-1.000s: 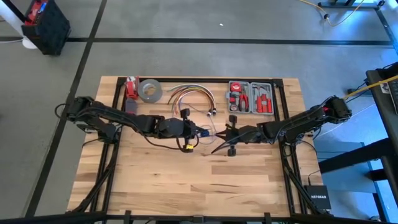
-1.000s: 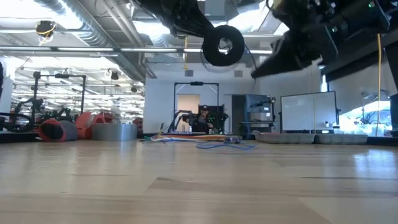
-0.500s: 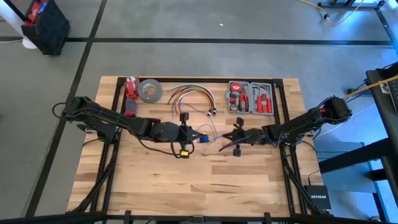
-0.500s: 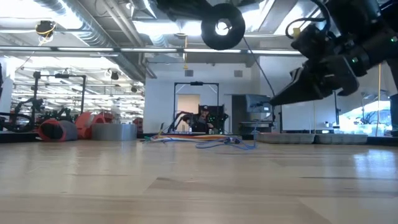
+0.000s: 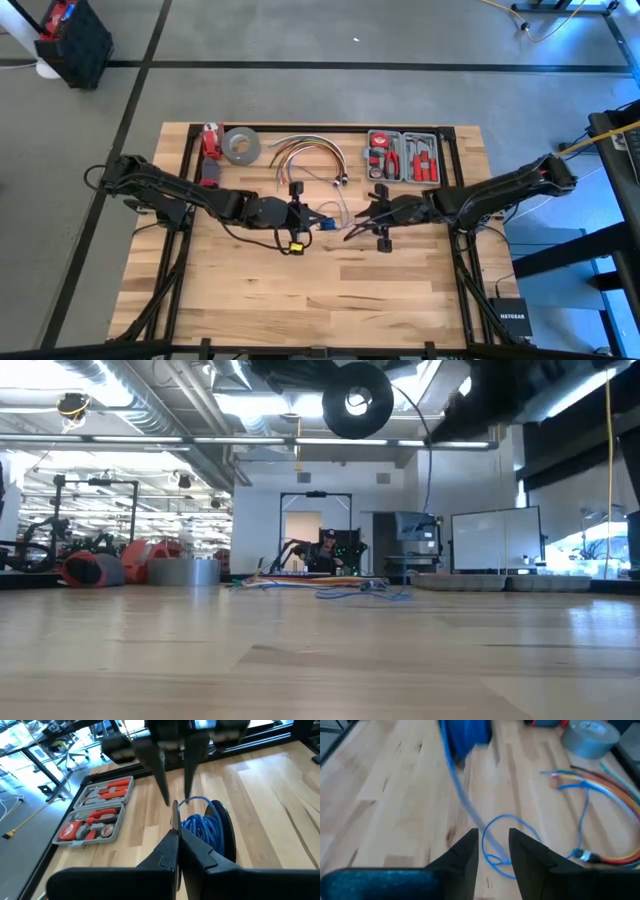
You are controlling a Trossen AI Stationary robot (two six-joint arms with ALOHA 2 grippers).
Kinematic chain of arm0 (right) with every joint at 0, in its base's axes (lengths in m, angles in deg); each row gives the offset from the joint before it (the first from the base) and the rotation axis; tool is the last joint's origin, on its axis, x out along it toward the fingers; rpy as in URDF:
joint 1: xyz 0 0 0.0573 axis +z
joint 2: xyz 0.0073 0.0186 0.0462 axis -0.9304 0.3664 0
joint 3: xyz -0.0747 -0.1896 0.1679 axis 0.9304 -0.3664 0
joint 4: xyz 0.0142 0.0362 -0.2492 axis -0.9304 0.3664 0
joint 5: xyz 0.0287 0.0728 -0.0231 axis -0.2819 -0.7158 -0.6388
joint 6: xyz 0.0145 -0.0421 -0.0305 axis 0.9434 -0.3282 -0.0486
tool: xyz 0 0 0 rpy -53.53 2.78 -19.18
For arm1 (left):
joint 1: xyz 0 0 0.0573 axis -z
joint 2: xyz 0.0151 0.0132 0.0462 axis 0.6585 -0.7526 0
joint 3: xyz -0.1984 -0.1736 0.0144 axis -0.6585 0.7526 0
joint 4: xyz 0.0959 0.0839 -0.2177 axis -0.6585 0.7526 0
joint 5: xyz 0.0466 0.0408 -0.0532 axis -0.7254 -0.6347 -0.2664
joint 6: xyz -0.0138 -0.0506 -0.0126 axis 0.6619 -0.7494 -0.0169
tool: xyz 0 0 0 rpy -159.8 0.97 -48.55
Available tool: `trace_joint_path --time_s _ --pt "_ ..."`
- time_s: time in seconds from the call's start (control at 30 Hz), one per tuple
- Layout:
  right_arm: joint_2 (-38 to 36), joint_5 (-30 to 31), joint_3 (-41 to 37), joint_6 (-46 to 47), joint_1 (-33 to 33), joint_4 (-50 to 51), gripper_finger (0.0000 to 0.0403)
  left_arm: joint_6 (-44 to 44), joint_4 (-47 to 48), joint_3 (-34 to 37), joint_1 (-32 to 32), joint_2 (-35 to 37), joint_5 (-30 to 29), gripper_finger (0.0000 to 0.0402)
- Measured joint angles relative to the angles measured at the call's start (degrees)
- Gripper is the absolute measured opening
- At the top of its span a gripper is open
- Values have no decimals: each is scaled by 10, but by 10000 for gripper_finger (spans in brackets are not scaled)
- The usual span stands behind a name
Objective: Coil cords
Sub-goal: Coil the blue wire on the black spool
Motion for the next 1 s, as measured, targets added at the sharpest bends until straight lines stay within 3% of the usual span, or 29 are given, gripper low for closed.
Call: trace_joint_path --time_s 0.13,0.3,0.57,1.0 --pt "-1 0 59 0 0 36 114 -2 0 0 0 0 0 2" --pt "-1 0 88 0 0 -11 115 -5 0 0 0 0 0 2" --pt "4 11 91 -7 0 -89 115 -5 0 0 0 0 0 4" --pt "113 28 79 -97 0 -161 115 -3 3 0 0 0 0 2"
